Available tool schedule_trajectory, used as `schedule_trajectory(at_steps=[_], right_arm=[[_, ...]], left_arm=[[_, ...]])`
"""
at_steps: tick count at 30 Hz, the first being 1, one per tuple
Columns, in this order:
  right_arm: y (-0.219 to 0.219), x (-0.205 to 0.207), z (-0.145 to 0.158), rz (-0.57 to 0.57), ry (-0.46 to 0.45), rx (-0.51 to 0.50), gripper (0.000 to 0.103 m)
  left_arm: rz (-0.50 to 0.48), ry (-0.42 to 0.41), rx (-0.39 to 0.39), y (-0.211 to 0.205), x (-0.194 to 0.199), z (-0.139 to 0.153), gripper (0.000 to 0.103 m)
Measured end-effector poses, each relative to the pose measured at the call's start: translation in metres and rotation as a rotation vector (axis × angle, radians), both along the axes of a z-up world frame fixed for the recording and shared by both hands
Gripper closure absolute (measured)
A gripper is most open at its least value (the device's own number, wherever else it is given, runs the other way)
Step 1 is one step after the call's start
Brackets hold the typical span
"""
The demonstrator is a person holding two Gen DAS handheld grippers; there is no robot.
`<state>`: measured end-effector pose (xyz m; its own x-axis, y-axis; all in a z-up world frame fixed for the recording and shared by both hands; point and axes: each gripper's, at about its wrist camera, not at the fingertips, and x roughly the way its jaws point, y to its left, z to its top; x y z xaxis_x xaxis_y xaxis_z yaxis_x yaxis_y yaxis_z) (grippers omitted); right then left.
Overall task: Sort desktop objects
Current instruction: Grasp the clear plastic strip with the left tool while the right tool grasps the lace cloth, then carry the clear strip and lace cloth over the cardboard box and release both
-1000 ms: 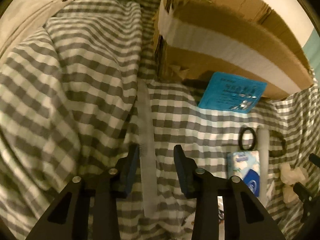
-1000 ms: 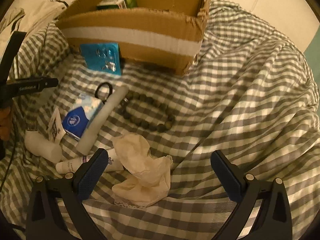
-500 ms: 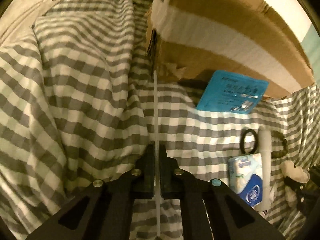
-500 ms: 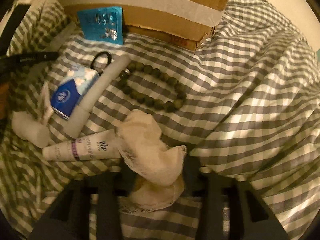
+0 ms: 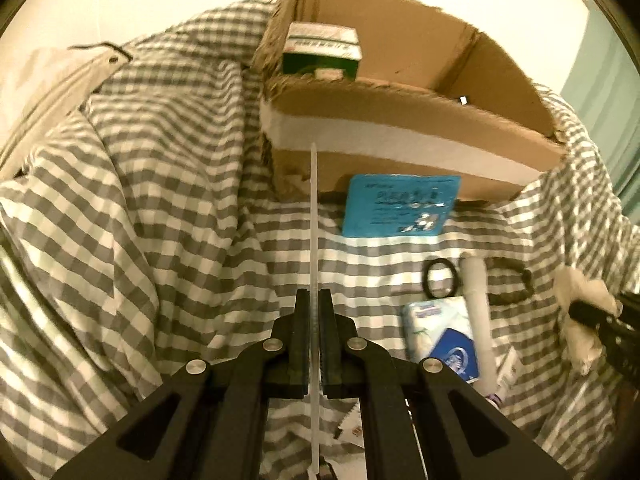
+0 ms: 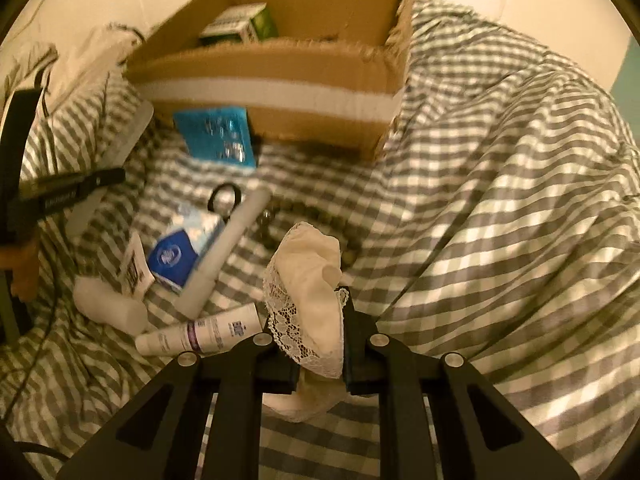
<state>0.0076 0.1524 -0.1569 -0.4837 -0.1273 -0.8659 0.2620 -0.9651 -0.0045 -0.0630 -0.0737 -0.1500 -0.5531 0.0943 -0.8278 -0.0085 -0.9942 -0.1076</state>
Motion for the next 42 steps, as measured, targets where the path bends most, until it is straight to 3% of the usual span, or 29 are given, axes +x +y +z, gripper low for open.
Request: schedule_trajectory(at_steps=[20, 42], right_arm=[[-0.008, 0.003, 0.049, -0.032, 0.241, -0.086, 0.089], [-0.034, 0.005, 0.169, 0.027, 0.634, -0.149, 0.089]], left_arm=[[-0.110, 0.163, 0.035, 0.051, 0.025, 0.061, 0.100], [-0.121, 0.430, 0.028, 0.063, 0.011, 0.162, 0.100]])
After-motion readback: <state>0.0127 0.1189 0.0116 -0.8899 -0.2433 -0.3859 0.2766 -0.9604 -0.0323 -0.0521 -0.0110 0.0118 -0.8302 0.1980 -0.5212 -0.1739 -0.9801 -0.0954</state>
